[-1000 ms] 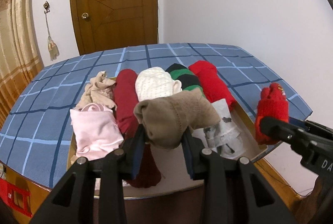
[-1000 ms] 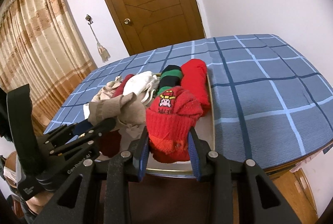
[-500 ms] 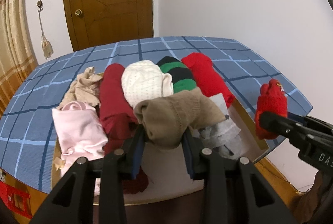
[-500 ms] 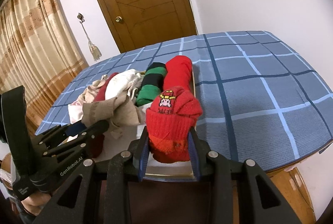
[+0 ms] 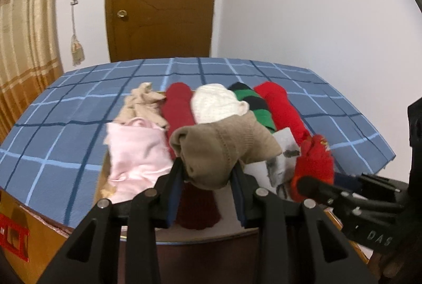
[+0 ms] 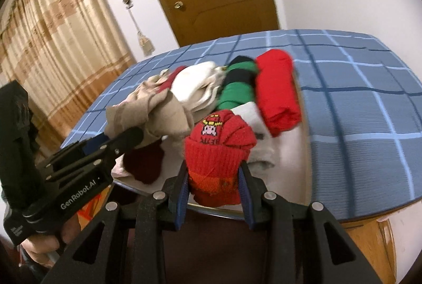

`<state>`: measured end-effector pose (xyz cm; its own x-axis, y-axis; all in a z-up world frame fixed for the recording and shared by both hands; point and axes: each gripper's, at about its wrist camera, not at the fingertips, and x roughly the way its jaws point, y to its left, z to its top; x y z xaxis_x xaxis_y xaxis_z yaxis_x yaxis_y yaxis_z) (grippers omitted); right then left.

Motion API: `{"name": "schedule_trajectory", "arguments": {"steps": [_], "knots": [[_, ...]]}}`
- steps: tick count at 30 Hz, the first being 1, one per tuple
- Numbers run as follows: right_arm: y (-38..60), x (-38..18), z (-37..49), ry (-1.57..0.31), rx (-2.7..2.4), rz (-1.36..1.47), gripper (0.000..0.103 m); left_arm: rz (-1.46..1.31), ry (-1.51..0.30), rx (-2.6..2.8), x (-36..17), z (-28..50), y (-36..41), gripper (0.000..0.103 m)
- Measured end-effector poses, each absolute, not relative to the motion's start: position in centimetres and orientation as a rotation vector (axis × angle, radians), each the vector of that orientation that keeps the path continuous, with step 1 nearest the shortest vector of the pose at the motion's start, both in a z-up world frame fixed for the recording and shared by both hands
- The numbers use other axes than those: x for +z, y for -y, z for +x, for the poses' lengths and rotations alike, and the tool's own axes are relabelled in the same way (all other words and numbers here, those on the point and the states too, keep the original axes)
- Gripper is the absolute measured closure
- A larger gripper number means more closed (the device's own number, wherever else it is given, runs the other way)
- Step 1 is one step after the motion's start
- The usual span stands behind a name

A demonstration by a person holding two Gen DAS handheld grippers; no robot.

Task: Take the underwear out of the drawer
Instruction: 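Lower the red sock into the tray with the right tool while the left tool lowers the white sock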

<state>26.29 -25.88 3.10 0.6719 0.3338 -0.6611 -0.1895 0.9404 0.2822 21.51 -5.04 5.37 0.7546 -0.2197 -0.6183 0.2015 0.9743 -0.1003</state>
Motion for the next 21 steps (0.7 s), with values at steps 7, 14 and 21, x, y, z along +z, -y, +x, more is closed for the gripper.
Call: {"name": "schedule_trajectory", "arguments": {"steps": [7,14,21], "knots": [[23.6,2.8,27.8,-0.791,0.336,0.196,0.066,-0.039,-0.691,-0.201,5.1,21.8,4.0,0.070],[23.3,1.4,29.1,-0.842,0.342,0.181,0.066,-0.043,-0.702,-0.194,4.9,22.2,3.7,0.070],[25.2,0.8,30.1,-0.851,0.220,0.134,0.066,-0.015,-0.718,-0.231,4.2,22.3,5.8,0.070]]}}
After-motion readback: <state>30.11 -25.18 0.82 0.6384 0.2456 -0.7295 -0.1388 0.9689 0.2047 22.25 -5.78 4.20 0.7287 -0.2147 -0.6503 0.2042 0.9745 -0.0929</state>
